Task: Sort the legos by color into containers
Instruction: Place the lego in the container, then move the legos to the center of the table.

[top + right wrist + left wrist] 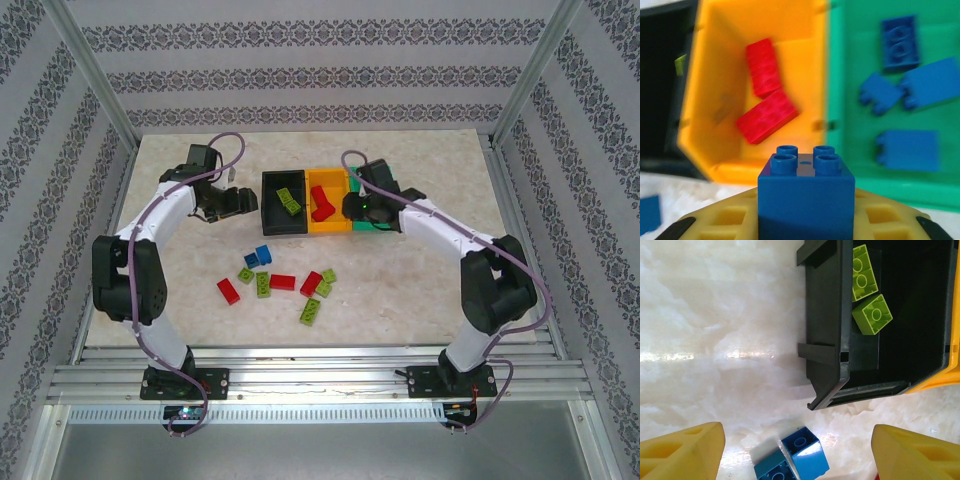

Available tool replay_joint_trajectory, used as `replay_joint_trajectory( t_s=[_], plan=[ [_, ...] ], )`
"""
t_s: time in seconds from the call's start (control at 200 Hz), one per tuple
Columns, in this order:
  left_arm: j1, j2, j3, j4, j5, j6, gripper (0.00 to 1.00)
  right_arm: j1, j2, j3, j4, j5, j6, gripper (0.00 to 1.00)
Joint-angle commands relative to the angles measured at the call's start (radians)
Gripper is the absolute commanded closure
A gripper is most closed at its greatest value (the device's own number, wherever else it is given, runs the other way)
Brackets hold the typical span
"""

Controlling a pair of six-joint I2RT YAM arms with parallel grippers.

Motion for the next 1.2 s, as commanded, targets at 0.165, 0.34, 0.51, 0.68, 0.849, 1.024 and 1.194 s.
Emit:
replay_joint_trajectory(
  t_s=[0.165, 0.34, 0.51, 0.68, 0.849, 1.024, 1.194],
  plan=[
    [-0.027, -0.056, -0.028, 0.009, -0.072, 0.040, 0.22, -0.091, 0.163, 0.219, -0.054, 0.054, -0.101, 0.68],
    [-0.033, -0.043, -0.027, -0.002, -0.081, 0.048, 0.22, -0.095, 0.176, 0.247, -0.066, 0.054, -0.091, 0.51],
    [-0.033, -0.045, -0.028, 0.001, -0.088, 0.045, 0.22, -0.059, 0.114, 0.154, -0.026, 0.036, -0.068, 0.49],
    [-0.032, -0.058, -0.034, 0.005, -0.115, 0.045, 0.22, 0.052, 0.037, 0.062, -0.002, -0.027, -0.058, 0.49],
    [-0.033, -0.063, -0.037, 0.007, -0.135, 0.042, 0.22, 0.159, -0.001, 0.002, 0.027, -0.060, 0.000, 0.49],
    [-0.031, -0.059, -0.033, 0.007, -0.152, 0.043, 0.22, 0.264, 0.034, 0.011, 0.052, -0.068, 0.036, 0.49],
    [-0.027, -0.051, -0.029, -0.005, -0.157, 0.040, 0.22, 0.341, 0.117, 0.074, 0.053, -0.086, 0.047, 0.49]
  ],
)
